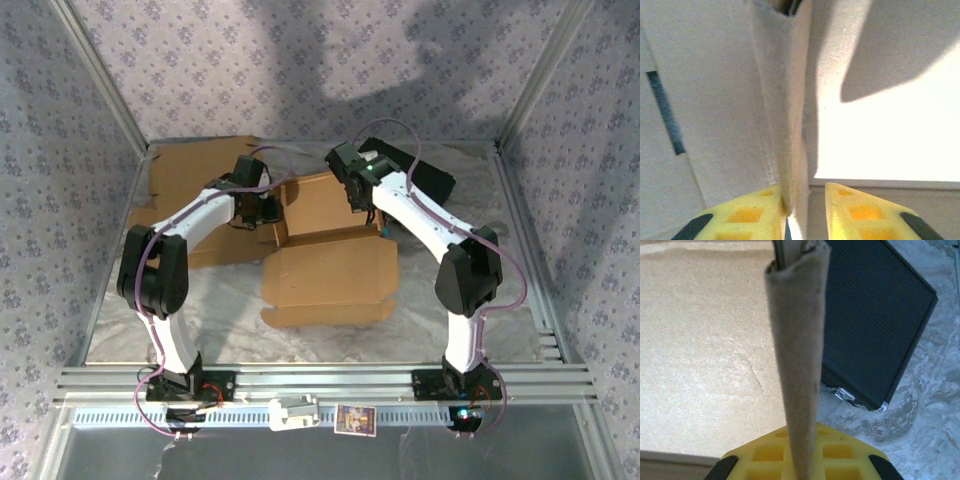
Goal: Fold the paper box
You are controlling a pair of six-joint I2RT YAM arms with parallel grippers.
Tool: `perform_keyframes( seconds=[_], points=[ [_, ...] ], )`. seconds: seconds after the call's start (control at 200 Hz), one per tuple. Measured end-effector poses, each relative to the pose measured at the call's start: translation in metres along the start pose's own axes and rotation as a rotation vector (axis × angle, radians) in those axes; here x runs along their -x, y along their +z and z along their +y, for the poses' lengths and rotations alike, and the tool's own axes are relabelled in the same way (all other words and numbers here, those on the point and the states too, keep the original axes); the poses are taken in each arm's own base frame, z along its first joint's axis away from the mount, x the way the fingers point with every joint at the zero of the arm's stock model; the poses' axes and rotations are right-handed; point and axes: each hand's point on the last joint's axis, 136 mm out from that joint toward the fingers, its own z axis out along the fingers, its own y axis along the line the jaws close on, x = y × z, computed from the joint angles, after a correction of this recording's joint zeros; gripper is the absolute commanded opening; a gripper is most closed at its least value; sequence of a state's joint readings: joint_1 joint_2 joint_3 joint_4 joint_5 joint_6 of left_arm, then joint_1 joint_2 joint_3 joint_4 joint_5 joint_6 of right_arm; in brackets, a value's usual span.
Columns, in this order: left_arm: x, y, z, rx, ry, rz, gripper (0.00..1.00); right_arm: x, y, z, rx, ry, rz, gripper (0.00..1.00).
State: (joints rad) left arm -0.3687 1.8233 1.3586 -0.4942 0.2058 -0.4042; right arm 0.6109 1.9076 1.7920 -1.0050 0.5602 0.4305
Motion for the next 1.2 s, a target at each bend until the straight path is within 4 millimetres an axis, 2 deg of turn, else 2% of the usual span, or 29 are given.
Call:
perform_keyframes(
  seconds=[0.24,0.405,0.535,0.725,0.989,1.199],
  points=[
    [-0.006,0.001,-0.006,-0.035,0.014,0.004,0.43,-0.003,0.005,-0.002,0.012,0.024,-0.004,0.0],
    [-0.008,-0.003,-0.003,-0.015,0.031,-0.006,0.43,0.0,0.004,0.001,0.031,0.036,-0.015,0.0],
    [-0.005,-0.004,0.003,0.011,0.044,-0.019,0.36,-0.001,0.004,0.0,0.04,0.042,-0.011,0.0],
    [0.001,0.003,0.007,0.033,0.047,-0.022,0.31,-0.001,0.005,0.0,0.049,0.045,-0.006,0.0],
    [-0.001,0.017,0.015,0.085,0.05,-0.012,0.0,-0.002,0.004,0.002,0.055,0.044,-0.001,0.0],
    [-0.001,0.017,0.013,0.133,0.066,-0.035,0.0,-0.006,0.004,-0.001,0.038,0.068,0.012,0.0]
  ],
)
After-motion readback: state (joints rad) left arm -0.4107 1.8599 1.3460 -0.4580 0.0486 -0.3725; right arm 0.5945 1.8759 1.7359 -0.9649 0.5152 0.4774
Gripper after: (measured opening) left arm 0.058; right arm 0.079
